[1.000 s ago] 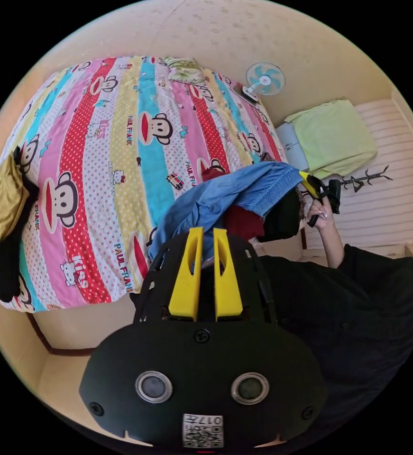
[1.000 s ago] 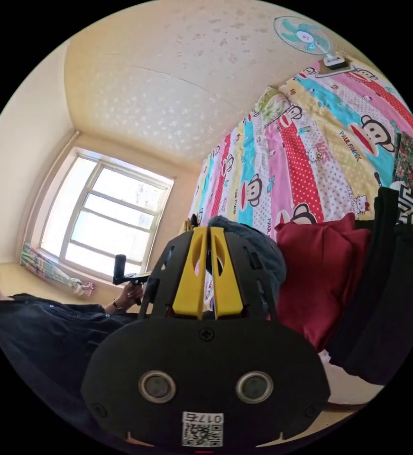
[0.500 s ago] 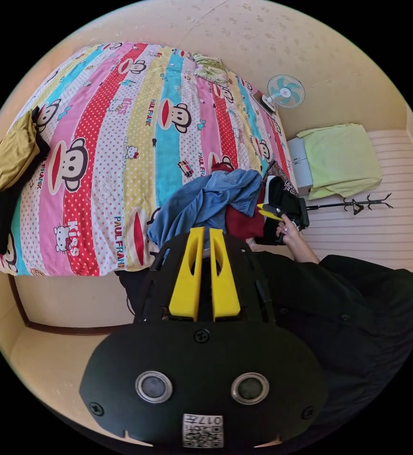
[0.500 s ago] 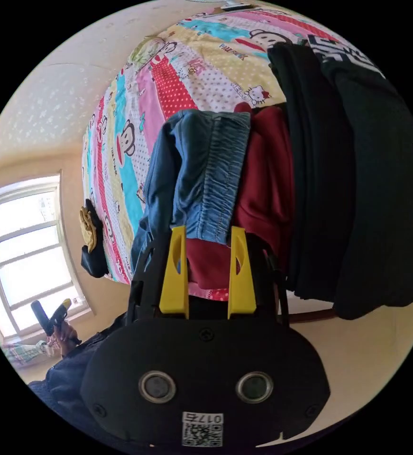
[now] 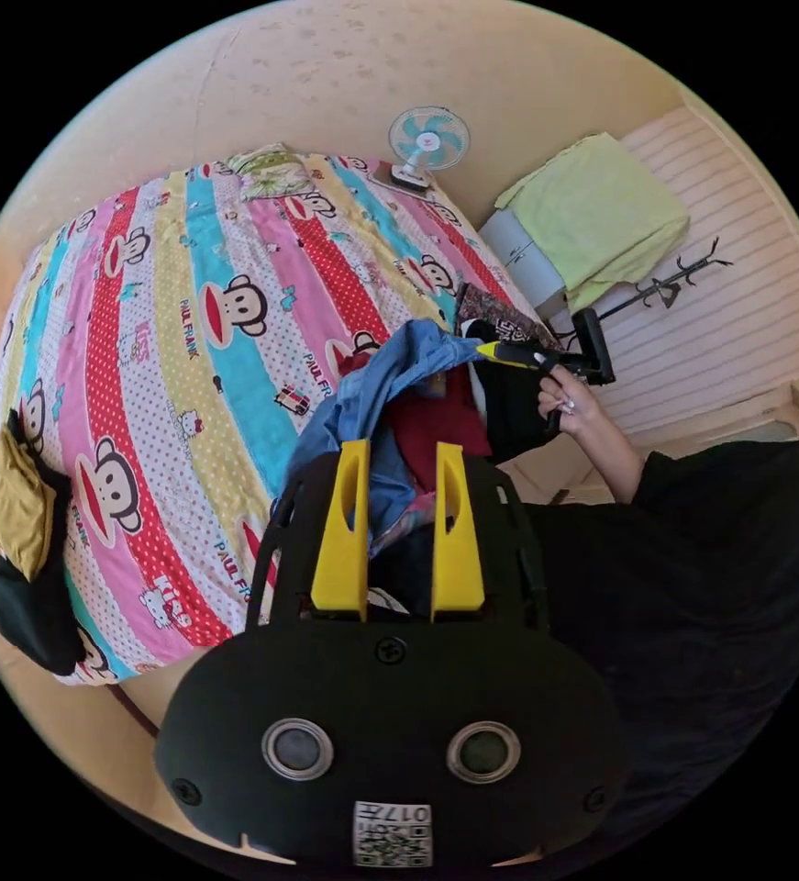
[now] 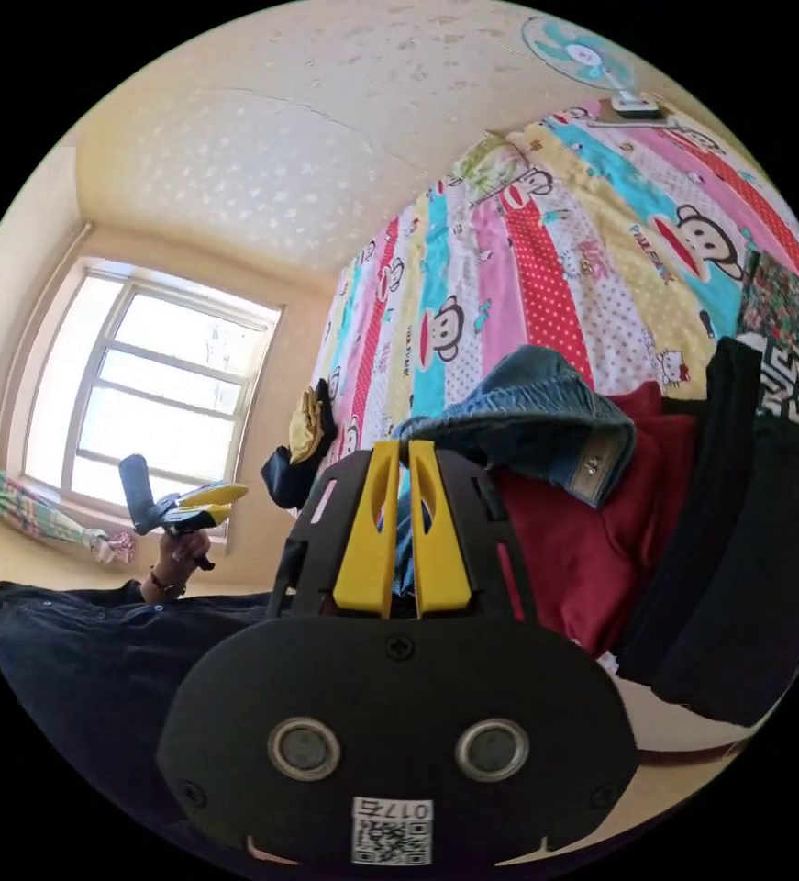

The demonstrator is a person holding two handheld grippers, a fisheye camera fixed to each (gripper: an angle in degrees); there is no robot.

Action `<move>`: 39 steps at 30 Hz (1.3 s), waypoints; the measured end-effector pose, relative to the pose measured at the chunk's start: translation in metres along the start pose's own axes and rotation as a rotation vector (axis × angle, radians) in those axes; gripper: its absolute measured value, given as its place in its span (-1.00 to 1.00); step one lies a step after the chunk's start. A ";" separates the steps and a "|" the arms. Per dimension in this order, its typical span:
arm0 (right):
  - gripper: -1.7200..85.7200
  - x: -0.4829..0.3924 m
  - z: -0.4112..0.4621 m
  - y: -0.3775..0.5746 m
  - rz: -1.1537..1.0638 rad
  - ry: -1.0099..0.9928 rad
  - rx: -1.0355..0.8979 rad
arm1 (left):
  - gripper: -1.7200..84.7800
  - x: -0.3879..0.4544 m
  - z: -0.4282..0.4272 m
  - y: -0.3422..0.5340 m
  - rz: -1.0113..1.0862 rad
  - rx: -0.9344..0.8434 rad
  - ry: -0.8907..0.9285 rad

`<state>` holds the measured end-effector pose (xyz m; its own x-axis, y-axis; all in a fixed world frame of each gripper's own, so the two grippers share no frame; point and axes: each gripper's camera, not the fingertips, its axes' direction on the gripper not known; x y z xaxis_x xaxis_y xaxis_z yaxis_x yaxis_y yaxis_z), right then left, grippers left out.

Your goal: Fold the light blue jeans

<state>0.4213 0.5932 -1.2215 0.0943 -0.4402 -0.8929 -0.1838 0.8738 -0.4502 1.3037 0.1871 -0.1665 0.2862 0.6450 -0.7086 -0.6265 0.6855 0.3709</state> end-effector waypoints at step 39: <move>-0.58 -0.532 0.030 0.119 -1.090 0.290 0.615 | -0.96 0.233 -0.364 0.113 0.315 1.071 0.188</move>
<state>0.3786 0.9375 -0.8004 -0.3199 -0.9450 -0.0679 0.3405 -0.0478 -0.9390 1.0353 0.2921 -0.5082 0.0550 0.8408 -0.5386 0.3175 0.4967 0.8078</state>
